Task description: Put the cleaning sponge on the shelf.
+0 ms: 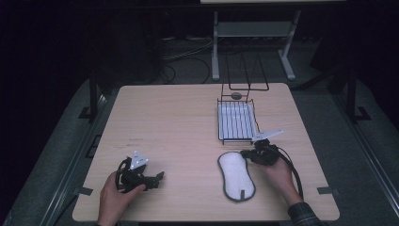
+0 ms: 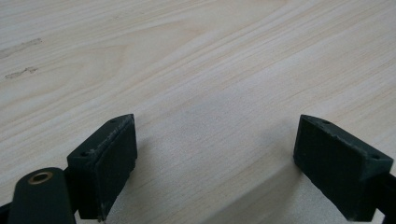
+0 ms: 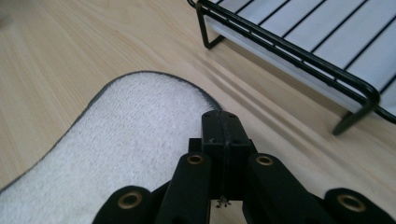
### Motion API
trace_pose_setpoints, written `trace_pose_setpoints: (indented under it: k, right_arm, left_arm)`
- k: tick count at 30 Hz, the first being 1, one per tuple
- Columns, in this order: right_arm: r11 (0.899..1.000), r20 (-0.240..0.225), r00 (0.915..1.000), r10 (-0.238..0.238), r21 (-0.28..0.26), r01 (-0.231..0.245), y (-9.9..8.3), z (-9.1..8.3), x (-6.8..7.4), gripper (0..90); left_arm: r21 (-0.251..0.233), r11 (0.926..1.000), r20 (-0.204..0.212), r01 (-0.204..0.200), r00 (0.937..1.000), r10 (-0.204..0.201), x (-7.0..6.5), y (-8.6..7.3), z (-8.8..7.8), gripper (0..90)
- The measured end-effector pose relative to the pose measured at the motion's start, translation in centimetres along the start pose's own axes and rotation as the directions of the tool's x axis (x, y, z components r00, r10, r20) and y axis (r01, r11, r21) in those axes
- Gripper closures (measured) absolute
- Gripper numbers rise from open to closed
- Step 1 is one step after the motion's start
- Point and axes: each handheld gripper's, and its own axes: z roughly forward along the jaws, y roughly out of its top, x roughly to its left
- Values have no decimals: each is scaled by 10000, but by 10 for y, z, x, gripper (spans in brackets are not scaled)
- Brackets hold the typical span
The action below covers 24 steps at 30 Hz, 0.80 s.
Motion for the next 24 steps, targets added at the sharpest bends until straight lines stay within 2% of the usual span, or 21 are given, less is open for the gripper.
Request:
trace_pose_setpoints:
  k: [16,20,24]
  right_arm:
    - [9985,-470,9974,-549,7,550,18,23,21,898]
    - [9981,-549,9966,-611,-16,611,18,19,22,898]
    - [9983,-515,9970,-574,-114,569,13,2,25,898]
  left_arm:
    - [2,10000,0,-4,10000,4,0,0,0,127]
    - [0,10000,0,-1,10000,1,0,0,0,127]
    - [5,10000,0,-1,10000,1,0,0,0,127]
